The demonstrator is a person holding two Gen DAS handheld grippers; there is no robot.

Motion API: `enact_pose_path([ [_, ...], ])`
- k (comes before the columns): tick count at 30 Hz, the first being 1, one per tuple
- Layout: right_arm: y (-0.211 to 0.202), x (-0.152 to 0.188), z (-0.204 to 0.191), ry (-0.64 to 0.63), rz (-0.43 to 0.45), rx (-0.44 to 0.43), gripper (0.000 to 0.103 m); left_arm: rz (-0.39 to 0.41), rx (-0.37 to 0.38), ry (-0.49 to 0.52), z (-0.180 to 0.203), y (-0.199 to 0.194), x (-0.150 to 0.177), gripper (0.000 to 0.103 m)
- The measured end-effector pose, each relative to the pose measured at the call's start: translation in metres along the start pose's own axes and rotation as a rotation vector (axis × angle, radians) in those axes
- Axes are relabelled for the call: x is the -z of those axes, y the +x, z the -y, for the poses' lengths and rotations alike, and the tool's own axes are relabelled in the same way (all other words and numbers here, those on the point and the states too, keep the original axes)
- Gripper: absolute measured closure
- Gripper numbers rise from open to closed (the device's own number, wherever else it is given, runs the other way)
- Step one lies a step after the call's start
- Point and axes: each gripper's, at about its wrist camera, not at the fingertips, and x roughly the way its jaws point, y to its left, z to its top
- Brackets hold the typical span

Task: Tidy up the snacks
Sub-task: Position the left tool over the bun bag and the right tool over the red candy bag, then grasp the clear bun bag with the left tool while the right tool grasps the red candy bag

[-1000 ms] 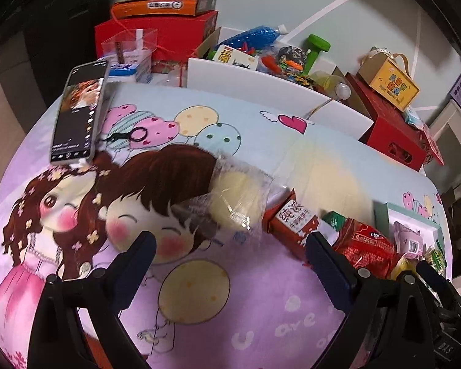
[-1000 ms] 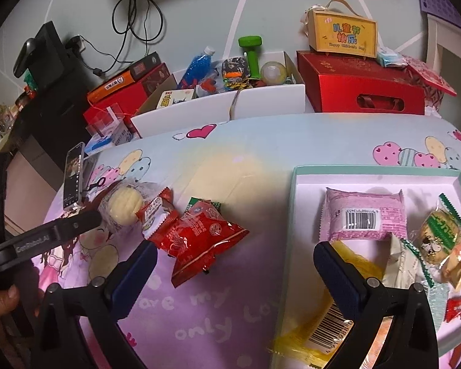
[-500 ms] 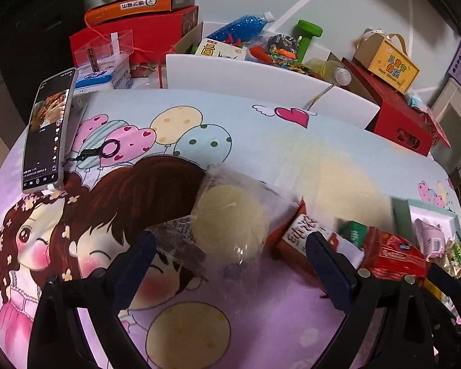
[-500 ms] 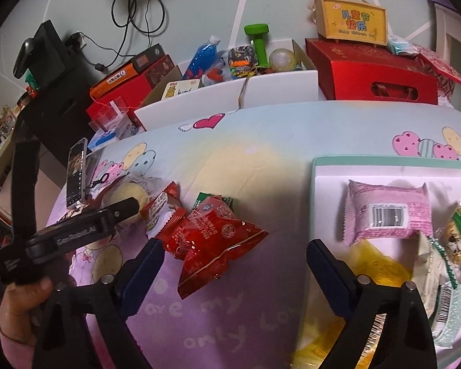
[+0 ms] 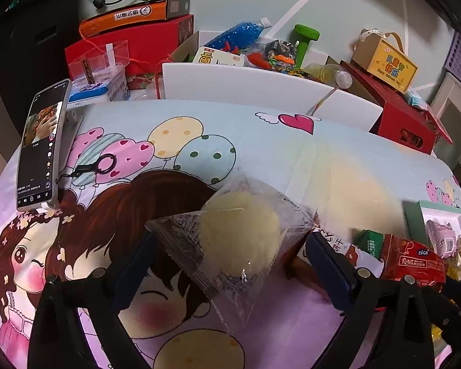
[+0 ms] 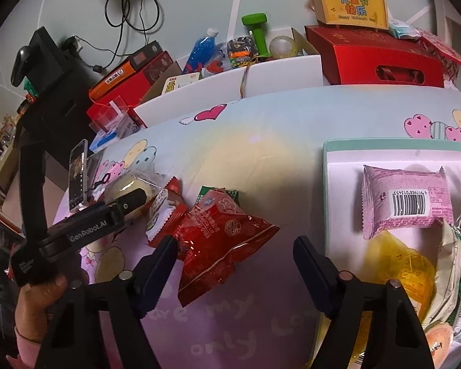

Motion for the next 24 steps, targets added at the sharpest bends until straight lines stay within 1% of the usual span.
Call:
enact_pose_path([
  [1, -0.001, 0.000, 0.000, 0.005, 0.005, -0.006, 0.029, 0.000, -0.003, 0.000, 0.000, 0.001, 0.000, 0.008],
  [2, -0.001, 0.000, 0.001, 0.008, 0.008, -0.012, 0.032, 0.001, -0.007, 0.002, 0.000, 0.001, 0.000, 0.013],
  [3, -0.002, 0.000, 0.001, 0.012, 0.010, -0.018, 0.039, 0.001, -0.012, 0.006, 0.001, 0.000, 0.000, 0.016],
  [4, -0.003, -0.001, 0.001, 0.016, 0.012, -0.028, 0.047, 0.002, -0.014, 0.011, 0.001, 0.000, 0.001, 0.024],
  [5, -0.003, -0.001, 0.001, 0.020, 0.013, -0.033, 0.047, 0.002, -0.005, 0.014, 0.001, 0.000, 0.001, 0.029],
  [7, -0.003, 0.000, 0.000, 0.018, 0.011, -0.034, 0.050, -0.001, 0.008, 0.015, 0.001, -0.001, 0.001, 0.033],
  [9, -0.003, 0.000, -0.001, 0.019, 0.009, -0.037, 0.050, -0.004, 0.011, 0.021, 0.002, -0.002, 0.001, 0.041],
  [11, -0.003, 0.000, -0.001, 0.017, 0.009, -0.036, 0.051, -0.006, 0.019, 0.023, 0.003, -0.003, 0.001, 0.054],
  [12, -0.003, 0.000, -0.001, 0.018, 0.009, -0.036, 0.051, -0.009, 0.018, 0.024, 0.003, -0.004, 0.001, 0.057],
  [13, -0.002, 0.000, -0.001, 0.020, 0.008, -0.036, 0.051, -0.011, 0.019, 0.025, 0.002, -0.005, 0.002, 0.063],
  [14, -0.002, 0.000, 0.000, 0.023, 0.007, -0.037, 0.051, -0.011, 0.021, 0.025, 0.002, -0.007, 0.002, 0.065],
  [16, -0.003, 0.000, 0.002, 0.026, 0.005, -0.039, 0.051, -0.020, 0.023, 0.019, 0.000, -0.008, 0.002, 0.066],
  [20, -0.003, 0.001, 0.003, 0.028, 0.004, -0.037, 0.051, -0.063, 0.023, 0.023, -0.002, -0.010, 0.005, 0.066],
  [24, -0.004, 0.000, 0.006, 0.039, 0.009, -0.031, 0.053, -0.070, 0.022, 0.007, -0.007, -0.016, 0.005, 0.066],
])
